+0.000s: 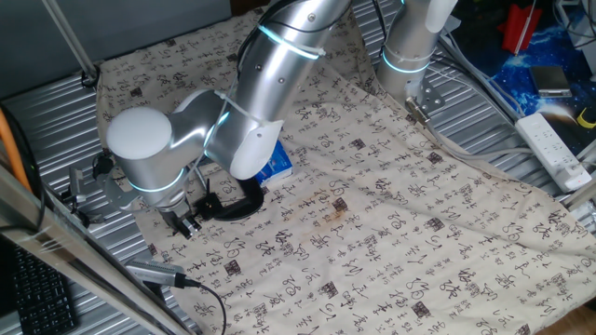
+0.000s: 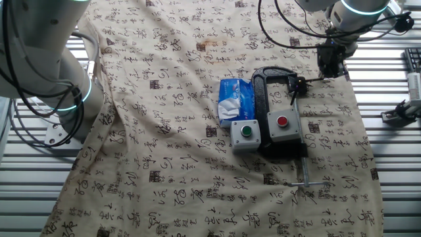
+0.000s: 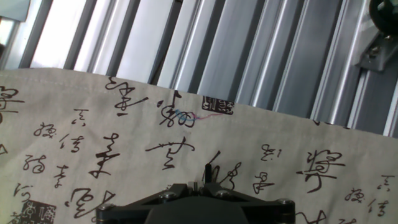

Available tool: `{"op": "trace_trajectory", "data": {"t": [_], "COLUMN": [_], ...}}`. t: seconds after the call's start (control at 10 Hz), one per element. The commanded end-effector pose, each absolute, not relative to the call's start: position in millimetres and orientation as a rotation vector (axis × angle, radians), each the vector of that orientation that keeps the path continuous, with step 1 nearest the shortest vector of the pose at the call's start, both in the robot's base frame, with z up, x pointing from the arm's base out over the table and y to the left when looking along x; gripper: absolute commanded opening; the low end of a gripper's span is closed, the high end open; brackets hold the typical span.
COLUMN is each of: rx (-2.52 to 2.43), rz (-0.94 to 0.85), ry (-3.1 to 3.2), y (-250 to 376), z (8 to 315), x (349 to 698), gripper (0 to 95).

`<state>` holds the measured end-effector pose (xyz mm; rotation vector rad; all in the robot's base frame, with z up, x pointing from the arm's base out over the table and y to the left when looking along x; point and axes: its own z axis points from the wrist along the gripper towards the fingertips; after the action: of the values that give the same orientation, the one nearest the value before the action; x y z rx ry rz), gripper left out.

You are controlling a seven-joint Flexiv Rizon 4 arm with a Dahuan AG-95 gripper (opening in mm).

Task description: Turn the hands of a clock

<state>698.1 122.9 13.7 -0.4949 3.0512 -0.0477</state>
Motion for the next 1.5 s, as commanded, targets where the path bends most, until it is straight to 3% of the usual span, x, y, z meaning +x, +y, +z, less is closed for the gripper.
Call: {"op": "trace_trajectory", "data": {"t": [0.1,1.5], "rx": [-0.498,-0.538], "rz": [-0.048,-0.059], "ry": [3.050,3.045], "y": [122,107], "z": [13,13], "x": [698,696], "gripper": [0.0,0.0]}}
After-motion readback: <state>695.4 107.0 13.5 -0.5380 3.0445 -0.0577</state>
